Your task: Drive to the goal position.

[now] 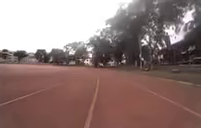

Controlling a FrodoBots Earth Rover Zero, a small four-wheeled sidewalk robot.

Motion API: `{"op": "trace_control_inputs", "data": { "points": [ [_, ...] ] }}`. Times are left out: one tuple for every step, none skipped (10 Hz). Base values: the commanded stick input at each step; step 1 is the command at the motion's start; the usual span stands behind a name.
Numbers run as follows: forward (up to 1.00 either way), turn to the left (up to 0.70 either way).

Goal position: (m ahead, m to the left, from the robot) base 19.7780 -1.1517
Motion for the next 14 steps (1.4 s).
{"op": "trace_control_inputs", "data": {
  "points": [
    [0.50, 0.00],
    [0.50, 0.00],
    [0.50, 0.00],
    [0.50, 0.00],
    [0.50, 0.00],
    [0.50, 0.00],
    [0.50, 0.00],
    [0.50, 0.00],
    [0.50, 0.00],
    [0.50, 0.00],
    [0.50, 0.00],
    [0.50, 0.00],
    [0.50, 0.00],
    [0.50, 0.00]
  ]
}}
